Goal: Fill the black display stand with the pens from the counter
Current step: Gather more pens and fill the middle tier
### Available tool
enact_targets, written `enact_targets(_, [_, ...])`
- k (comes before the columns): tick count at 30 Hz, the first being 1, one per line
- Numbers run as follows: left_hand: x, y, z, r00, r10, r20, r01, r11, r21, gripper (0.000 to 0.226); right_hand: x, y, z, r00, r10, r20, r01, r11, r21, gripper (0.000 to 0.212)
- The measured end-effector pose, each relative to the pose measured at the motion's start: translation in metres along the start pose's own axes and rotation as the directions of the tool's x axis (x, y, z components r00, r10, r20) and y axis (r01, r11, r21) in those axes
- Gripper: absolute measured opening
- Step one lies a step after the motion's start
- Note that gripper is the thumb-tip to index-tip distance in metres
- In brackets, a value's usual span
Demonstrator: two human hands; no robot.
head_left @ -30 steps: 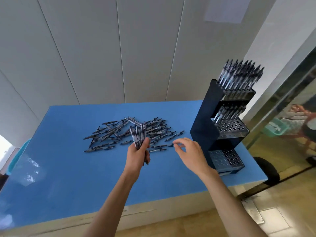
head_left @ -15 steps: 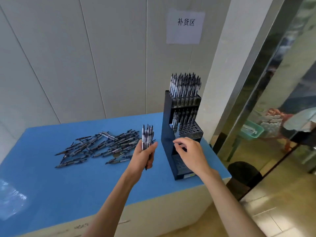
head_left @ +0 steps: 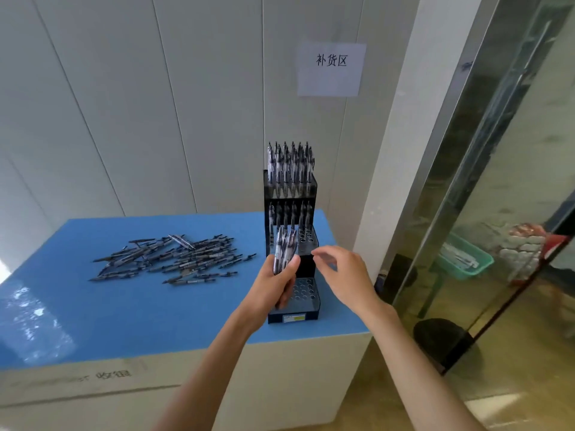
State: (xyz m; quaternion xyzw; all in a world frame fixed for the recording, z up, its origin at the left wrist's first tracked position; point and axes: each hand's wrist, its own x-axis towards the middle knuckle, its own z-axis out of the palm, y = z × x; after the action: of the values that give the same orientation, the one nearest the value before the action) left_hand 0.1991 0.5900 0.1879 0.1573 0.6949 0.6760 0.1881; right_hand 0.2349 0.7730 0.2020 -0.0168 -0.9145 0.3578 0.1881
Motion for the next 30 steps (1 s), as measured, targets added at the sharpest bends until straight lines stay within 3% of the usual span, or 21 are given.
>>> enact_targets(8, [0.022, 0.005, 0.01, 0.999, -0.017, -0.04, 0.019, 0.999, 0.048, 0.043, 0.032, 0.01, 0.001, 0.999, -0.034, 0.018, 0.031, 0.992, 0.126, 0.021])
enact_targets(16, [0.053, 0.009, -0.016, 0.993, -0.097, -0.066, 0.091, 0.991, -0.093, 0.036, 0.077, 0.0, 0.019, 0.997, -0.016, 0.073, -0.003, 0.97, 0.243, 0.016])
enact_targets(24, [0.079, 0.009, -0.035, 0.994, -0.105, -0.032, 0.103, 0.993, -0.051, 0.028, 0.109, -0.002, 0.034, 0.987, 0.037, 0.157, -0.093, 0.927, 0.364, 0.007])
enact_targets(30, [0.09, 0.006, -0.034, 0.994, -0.087, -0.066, 0.083, 0.995, -0.061, 0.028, 0.121, 0.0, 0.04, 0.953, 0.138, 0.269, -0.272, 0.782, 0.561, 0.011])
